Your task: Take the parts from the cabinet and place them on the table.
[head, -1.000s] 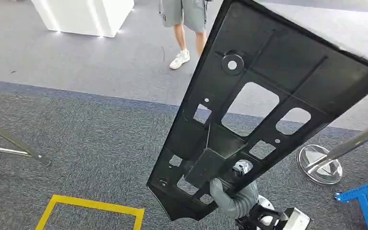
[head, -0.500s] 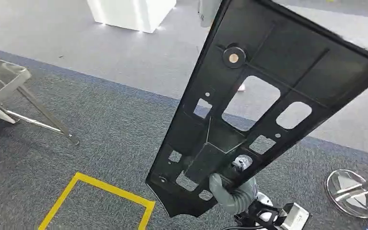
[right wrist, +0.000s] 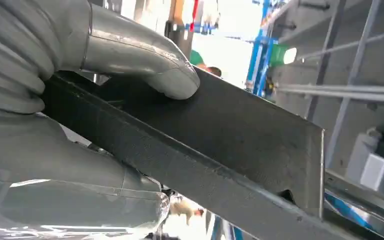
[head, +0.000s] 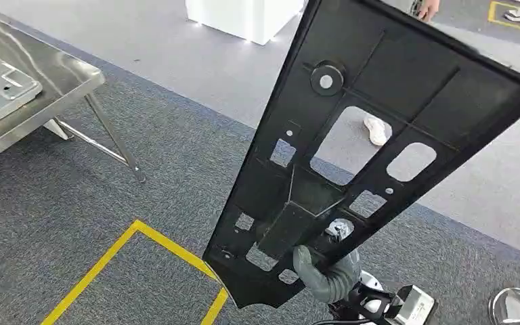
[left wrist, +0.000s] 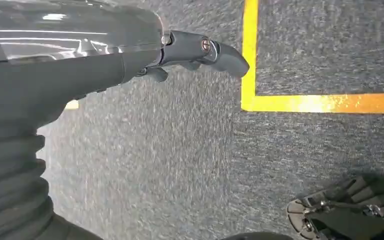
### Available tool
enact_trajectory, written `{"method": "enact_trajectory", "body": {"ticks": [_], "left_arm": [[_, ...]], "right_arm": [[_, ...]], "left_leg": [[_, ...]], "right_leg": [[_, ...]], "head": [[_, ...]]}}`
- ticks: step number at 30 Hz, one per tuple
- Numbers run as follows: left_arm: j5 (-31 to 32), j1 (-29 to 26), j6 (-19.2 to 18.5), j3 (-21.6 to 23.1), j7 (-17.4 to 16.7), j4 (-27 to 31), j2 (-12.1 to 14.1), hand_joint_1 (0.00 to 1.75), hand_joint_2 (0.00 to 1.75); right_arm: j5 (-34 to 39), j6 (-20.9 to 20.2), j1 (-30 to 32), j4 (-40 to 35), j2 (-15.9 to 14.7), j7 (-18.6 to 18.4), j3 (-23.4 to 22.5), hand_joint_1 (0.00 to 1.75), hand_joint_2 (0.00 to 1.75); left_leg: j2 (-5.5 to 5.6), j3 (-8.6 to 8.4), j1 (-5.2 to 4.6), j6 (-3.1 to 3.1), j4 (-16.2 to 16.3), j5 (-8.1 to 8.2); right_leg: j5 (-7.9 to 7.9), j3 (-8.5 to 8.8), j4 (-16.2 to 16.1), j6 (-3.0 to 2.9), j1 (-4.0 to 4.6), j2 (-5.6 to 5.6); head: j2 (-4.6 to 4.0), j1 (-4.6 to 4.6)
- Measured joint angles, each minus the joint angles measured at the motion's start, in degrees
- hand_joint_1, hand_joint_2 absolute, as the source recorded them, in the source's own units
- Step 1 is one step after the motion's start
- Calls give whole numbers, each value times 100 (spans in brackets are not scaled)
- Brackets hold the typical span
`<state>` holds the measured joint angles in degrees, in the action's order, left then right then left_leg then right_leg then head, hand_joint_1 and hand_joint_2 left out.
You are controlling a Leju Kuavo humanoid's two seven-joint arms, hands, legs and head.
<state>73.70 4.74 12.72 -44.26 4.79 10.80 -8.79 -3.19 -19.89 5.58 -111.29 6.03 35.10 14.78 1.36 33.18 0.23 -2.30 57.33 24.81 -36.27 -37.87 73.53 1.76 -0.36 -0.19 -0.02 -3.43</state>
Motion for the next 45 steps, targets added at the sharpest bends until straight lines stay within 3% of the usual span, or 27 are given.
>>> {"method": "enact_trajectory", "body": {"ticks": [2, 4, 5, 6, 10, 11, 12, 14, 16, 17, 18, 20, 21, 22, 26, 28, 29, 31, 32, 33, 35, 36, 37, 41, 42, 43, 45], "left_arm": [[0, -22, 0, 0, 0, 0, 2, 0, 175], [2, -25, 0, 0, 0, 0, 0, 0, 175], [2, -24, -2, 0, 0, 0, -7, 0, 175], [2, -27, -2, 0, 2, 0, -7, 0, 175], [2, -41, -2, 0, 4, 0, -7, 0, 175], [0, -46, -2, 0, 4, 0, -4, 0, 175], [0, -47, 0, 0, 7, 0, -4, 0, 175], [0, -21, 9, 0, 11, 0, -4, 0, 175], [0, -19, 13, 0, 15, 0, -4, 0, 175], [0, -23, 15, 0, 17, 0, -4, 0, 175], [0, -36, 15, 0, 17, 0, -4, 0, 175], [2, -48, 17, -2, 13, 0, -2, 0, 175], [7, -38, 20, -2, 9, 0, 0, 0, 175], [17, -22, 20, -2, 9, 0, 0, 0, 175], [35, -41, 20, -2, -13, 0, -2, 0, 175], [55, -37, 20, -2, -22, 0, -11, 0, 175], [68, -17, 20, -2, -24, 0, -13, 0, 175], [81, -4, 20, -2, -26, 0, -22, 0, 175], [83, -9, 20, -2, -33, 0, -22, 0, 175], [83, -13, 20, -2, -33, 0, -20, 0, 175], [85, -7, 15, -2, -33, 0, -24, 0, 175], [85, -5, 17, -2, -33, 0, -31, 0, 175], [85, 1, 15, -2, -33, 0, -33, 0, 175], [85, -7, 15, -2, -33, 0, -35, 0, 175], [85, -11, 15, -2, -33, 0, -24, 0, 175], [87, -5, 20, -2, -39, 0, -24, 0, 175], [94, 25, 20, -2, -39, 0, -20, 0, 175]], "right_arm": [[0, -11, 0, 13, 0, 0, 0, 175, 175], [0, -11, 0, 13, 0, 0, 0, 175, 175], [2, -11, 0, 13, 0, 0, 0, 175, 175], [2, -13, -1, 17, 0, 0, 0, 175, 175], [7, -15, 25, 22, 0, 2, 0, 175, 175], [9, -17, 19, 22, 4, 4, 0, 175, 175], [11, -26, 19, 22, 13, 2, 0, 175, 175], [13, -28, 37, 20, 28, 11, 0, 175, 175], [11, -31, 56, 22, 28, 11, 0, 175, 175], [11, -31, 59, 22, 28, 11, 0, 175, 175], [11, -31, 62, 22, 28, 11, 0, 175, 175], [11, -28, 67, 22, 28, 11, 0, 175, 175], [13, -28, 68, 22, 31, 13, 0, 175, 175], [11, -28, 71, 20, 31, 15, 0, 175, 175], [9, -50, 68, 0, 70, 2, 0, 175, 175], [7, -55, 43, -29, 81, -13, 0, 175, 175], [7, -59, 49, -33, 81, -15, 0, 175, 175], [2, -63, 69, -26, 81, -57, 0, 175, 175], [2, -63, 67, -26, 81, -57, 0, 175, 175], [2, -63, 67, -26, 81, -59, 0, 175, 175], [2, -63, 64, -26, 81, -63, 0, 175, 175], [2, -63, 62, -26, 81, -70, 0, 175, 175], [2, -63, 62, -26, 81, -74, 0, 175, 175], [2, -63, 55, -44, 81, -74, -2, 175, 175], [2, -63, 44, -44, 94, -74, -2, 175, 175], [2, -66, 51, -44, 105, -70, -2, 175, 175], [7, -61, 60, -44, 111, -61, -2, 175, 175]], "left_leg": [[154, 14, 1, 2, 34, 1], [318, 12, 4, 25, 77, 16], [389, 13, 10, 48, 105, 30], [439, 38, 18, 81, 119, 34], [650, 133, 44, 249, 103, -21], [631, 148, 53, 270, 147, 10], [299, 204, 12, 286, 283, 117], [4, 558, 19, 315, 1027, 548], [-67, 920, 31, 338, 1841, 856], [-82, 924, 35, 344, 1899, 822], [-104, 785, 35, 339, 1665, 665], [-250, 197, 26, 297, 644, 212], [-553, -68, -9, 247, 130, 188], [-588, -87, -66, 181, 88, 200], [-304, -93, -35, 62, 11, 136], [-206, -110, -1, 8, -28, 82], [-157, -94, 0, -11, -26, 69], [2, -58, -4, -21, -17, 58], [87, -49, -3, -17, -3, 56], [170, -50, -3, -11, 8, 54], [339, -54, 3, 16, 49, 66], [405, -40, 10, 38, 80, 77], [451, 8, -6, 83, 111, 77], [714, 105, 36, 255, 64, 12], [529, 109, 43, 257, 134, 58], [223, 213, 10, 271, 338, 213], [-35, 648, 32, 308, 1225, 674]], "right_leg": [[118, -103, 105, 3, -9, 1], [645, 236, -670, -8, -39, 42], [915, 479, -1195, -15, -59, 174], [831, 603, -1439, -30, -94, 514], [891, 573, -1493, -143, -23, 360], [932, 592, -1559, -210, -78, 251], [930, 605, -1579, -251, -61, 188], [928, 596, -1579, -297, -27, 25], [918, 583, -1576, -312, 3, -166], [917, 583, -1574, -314, 8, -254], [913, 584, -1571, -311, 12, -330], [896, 608, -1569, -289, 18, -460], [886, 629, -1568, -269, 32, -528], [872, 627, -1554, -235, 71, -577], [853, 688, -1580, -112, 83, -795], [583, 564, -1233, -62, 15, -246], [348, 371, -820, -50, -1, -90], [15, -70, 63, -20, -15, -6], [52, -154, 196, -11, -23, -3], [222, -85, 33, -9, -36, -1], [769, 357, -908, -26, -64, 80], [942, 581, -1419, -41, -92, 330], [837, 606, -1499, -35, -98, 629], [912, 605, -1575, -147, -79, 362], [942, 637, -1625, -192, -95, 239], [941, 646, -1646, -236, -92, 178], [925, 646, -1646, -267, -62, -17]], "head": [[0, 0], [0, 0], [0, 0], [0, 2], [0, 0], [0, 0], [0, 0], [0, 0], [0, 0], [0, 0], [0, -2], [0, -2], [0, 0], [0, 0], [0, 0], [0, 0], [0, 2], [0, 0], [0, 0], [0, 0], [0, 0], [0, 0], [0, 0], [0, 0], [0, 0], [0, -4], [0, -2]]}}
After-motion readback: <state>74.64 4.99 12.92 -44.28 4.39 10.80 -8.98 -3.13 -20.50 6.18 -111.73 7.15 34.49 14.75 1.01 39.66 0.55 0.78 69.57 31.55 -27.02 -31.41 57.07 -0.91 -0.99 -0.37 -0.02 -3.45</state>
